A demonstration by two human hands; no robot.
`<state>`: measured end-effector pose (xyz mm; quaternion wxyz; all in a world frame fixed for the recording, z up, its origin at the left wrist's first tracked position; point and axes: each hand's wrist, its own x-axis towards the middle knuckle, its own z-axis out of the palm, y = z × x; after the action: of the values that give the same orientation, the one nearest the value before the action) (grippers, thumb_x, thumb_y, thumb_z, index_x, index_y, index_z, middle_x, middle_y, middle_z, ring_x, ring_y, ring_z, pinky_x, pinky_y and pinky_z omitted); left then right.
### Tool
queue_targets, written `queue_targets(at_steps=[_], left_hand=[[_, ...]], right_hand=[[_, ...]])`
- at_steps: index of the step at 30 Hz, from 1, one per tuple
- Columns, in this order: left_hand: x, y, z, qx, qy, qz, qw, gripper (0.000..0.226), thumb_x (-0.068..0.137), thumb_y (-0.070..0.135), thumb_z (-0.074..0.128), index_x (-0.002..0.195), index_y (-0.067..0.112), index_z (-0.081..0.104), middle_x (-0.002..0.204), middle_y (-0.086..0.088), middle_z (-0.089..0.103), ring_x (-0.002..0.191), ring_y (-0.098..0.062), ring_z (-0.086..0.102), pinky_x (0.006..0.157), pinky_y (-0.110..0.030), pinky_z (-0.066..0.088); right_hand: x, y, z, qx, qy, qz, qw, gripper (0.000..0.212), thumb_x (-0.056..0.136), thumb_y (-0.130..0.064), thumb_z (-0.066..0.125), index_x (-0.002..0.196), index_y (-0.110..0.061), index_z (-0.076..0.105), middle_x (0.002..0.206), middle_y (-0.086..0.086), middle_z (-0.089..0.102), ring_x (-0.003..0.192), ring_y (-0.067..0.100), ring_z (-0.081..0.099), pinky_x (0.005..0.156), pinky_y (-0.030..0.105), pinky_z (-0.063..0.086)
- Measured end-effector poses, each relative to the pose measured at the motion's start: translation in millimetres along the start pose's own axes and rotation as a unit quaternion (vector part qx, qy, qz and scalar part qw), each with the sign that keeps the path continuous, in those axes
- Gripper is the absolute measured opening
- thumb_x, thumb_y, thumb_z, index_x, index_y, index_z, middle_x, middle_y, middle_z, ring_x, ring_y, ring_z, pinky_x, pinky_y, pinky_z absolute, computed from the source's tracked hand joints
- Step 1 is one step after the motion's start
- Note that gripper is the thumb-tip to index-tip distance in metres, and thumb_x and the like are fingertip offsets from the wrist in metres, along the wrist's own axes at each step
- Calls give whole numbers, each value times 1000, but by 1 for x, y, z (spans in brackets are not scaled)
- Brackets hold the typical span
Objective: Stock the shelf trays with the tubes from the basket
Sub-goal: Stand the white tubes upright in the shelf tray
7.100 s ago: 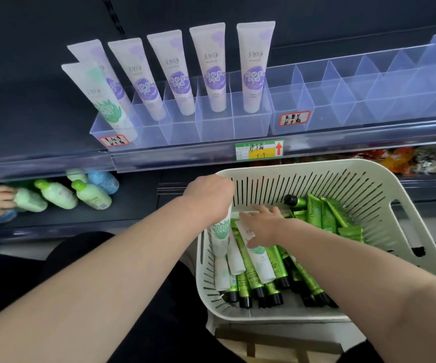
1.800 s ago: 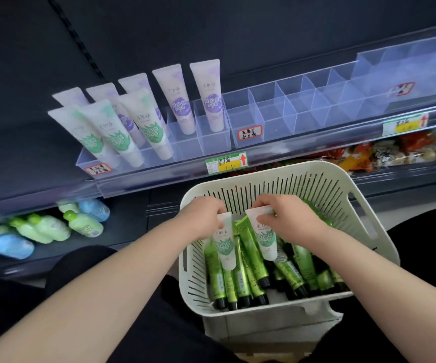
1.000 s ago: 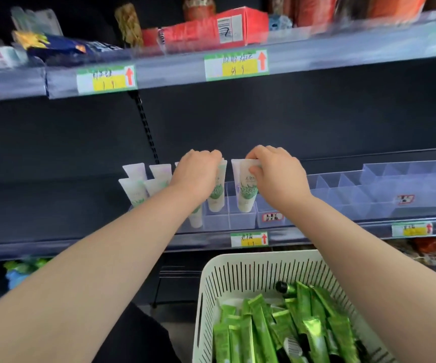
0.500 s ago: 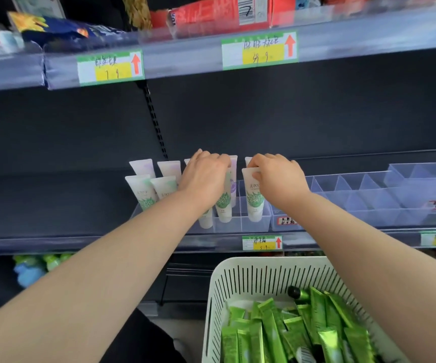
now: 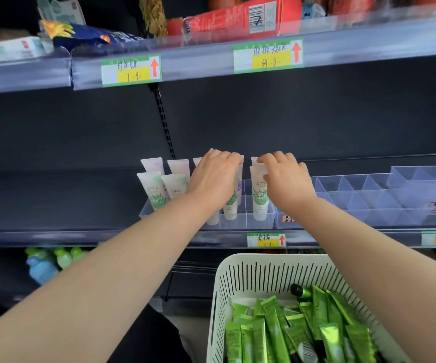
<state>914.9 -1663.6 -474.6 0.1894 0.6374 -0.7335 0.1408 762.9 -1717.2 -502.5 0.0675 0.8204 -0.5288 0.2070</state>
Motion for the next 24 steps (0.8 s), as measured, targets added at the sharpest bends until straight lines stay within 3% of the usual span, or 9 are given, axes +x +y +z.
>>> queue_targets(at_steps=[3,9,15,19,24], left_hand=[[-12,4,-4,-6,-15,-6,1000,58,85,-9,51,137,16,47,137,-1,52,127,-20,41,97,-28,35],[-47,10,3,-17,-58,-11,998,61,83,-10,46,137,18,47,137,0,50,129,-17,40,96,-32,40],[-78,-6,20,18,-93,-33,995,53,80,-10,48,127,13,51,127,-3,53,118,-22,44,91,-36,46],[-94,-14,31,31,-163,-110,980,49,82,-6,52,128,8,44,122,-10,45,105,-27,49,74,-35,43],[-103,-24,44,5,-211,-135,968,65,83,-7,52,143,8,30,132,-9,34,111,-29,49,85,-39,46]], right_hand=[[-14,-1,-2,-7,17,-6,1000,53,89,-13,62,137,-21,40,139,5,43,122,26,41,96,40,39],[-54,0,17,-29,-14,-56,998,48,88,-13,58,133,-21,44,132,1,47,116,24,44,88,35,37],[-80,2,36,-76,-90,-73,990,57,88,-14,54,141,-22,34,134,-1,44,120,21,43,95,35,38],[-82,1,37,-103,-121,-71,985,58,88,-14,51,142,-20,31,133,-1,46,114,22,45,92,36,37],[-82,-1,39,-131,-126,-78,980,58,88,-17,50,142,-21,30,132,-2,48,108,23,46,88,35,38]])
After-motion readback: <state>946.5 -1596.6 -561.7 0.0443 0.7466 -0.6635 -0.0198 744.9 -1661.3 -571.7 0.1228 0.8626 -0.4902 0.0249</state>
